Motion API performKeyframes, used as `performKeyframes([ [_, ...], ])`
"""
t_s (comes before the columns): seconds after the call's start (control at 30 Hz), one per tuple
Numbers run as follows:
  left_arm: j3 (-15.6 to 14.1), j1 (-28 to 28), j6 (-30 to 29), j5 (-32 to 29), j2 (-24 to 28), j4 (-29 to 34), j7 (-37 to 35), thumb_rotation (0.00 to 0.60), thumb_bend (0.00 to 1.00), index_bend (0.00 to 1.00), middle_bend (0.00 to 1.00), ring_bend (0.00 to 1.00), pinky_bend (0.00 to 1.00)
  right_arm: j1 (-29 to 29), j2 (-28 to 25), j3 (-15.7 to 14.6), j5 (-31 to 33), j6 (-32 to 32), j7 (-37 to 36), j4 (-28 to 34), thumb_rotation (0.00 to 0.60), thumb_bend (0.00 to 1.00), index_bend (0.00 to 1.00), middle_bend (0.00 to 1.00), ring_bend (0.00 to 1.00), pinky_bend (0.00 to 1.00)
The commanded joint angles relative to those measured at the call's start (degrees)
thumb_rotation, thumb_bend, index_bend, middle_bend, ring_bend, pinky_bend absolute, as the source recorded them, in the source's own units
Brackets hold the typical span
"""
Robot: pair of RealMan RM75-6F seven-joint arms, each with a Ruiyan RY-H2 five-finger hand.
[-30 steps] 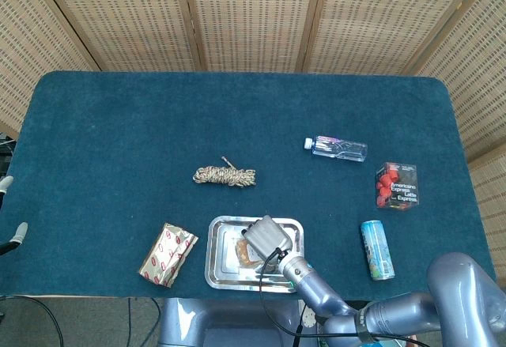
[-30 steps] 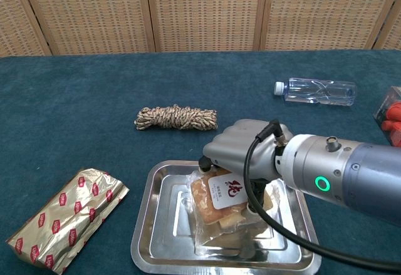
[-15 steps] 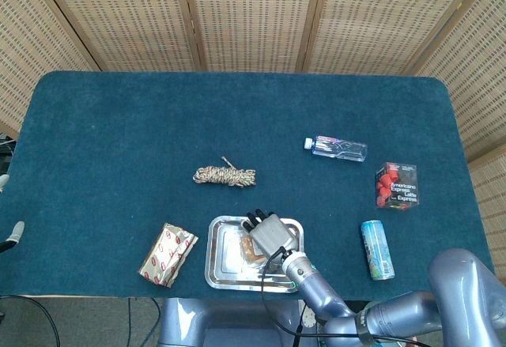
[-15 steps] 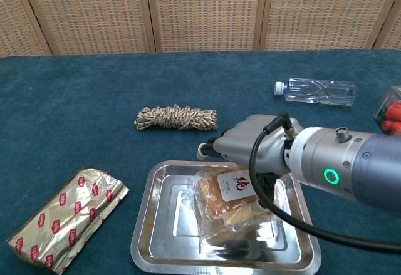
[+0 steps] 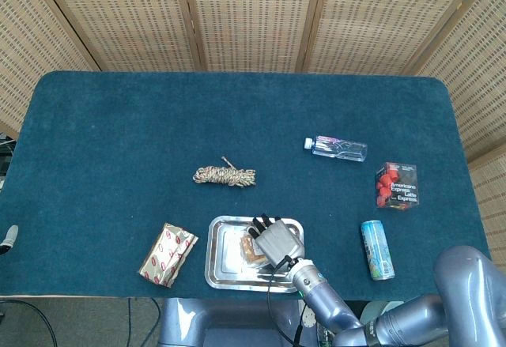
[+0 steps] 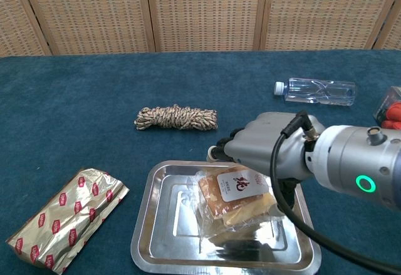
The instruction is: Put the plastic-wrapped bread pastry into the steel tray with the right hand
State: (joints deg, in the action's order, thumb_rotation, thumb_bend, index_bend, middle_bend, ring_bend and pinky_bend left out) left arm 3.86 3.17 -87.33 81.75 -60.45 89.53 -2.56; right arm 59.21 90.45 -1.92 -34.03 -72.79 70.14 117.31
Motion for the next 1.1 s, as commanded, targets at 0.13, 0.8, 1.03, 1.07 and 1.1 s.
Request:
performKeyframes([
  [0.13,-0.04,-0.63,-0.69,-0.01,0.26,1.19,1.33,0.584,0.38,0.00,0.00,0.00,0.00,-0.67,-2.87,-1.11,-1.77,-1.14,-0.78,1.68,0.600,0.22,0.07,0.07,0.09,0.33],
  [0.8,0.02,-0.83,-0.45,-0.74,-0.25,4.06,5.63,0.583,0.38,0.00,0.00,0.00,0.00,-5.14,-21.96,-2.69,-18.25,9.47,-21.75,-4.55,0.600,0.22,0.21,0.13,0.09,0.33],
  [1.03,-0.31,-1.37,-1.82,0.14,-0.30,6.53,8.74,0.586,0.38,0.00,0.00,0.00,0.00,-10.23,-26.33,-2.94,-33.39,6.61,-35.14,-12.84,0.600,0.22,0.24,0.16,0.09,0.33],
  [1.07,-0.39,-1.36,-1.90,0.38,-0.32,6.96,9.19,0.585,0.38,0.00,0.00,0.00,0.00,-11.13,-26.67,-2.98,-35.37,5.23,-36.61,-14.16,0.600,0.22,0.25,0.17,0.09,0.33],
  [1.1,-0.49,-1.30,-1.96,0.75,-0.34,7.38,9.80,0.584,0.38,0.00,0.00,0.00,0.00,-12.15,-27.03,-2.95,-37.19,3.53,-38.12,-15.45,0.600,0.22,0.25,0.18,0.10,0.33],
])
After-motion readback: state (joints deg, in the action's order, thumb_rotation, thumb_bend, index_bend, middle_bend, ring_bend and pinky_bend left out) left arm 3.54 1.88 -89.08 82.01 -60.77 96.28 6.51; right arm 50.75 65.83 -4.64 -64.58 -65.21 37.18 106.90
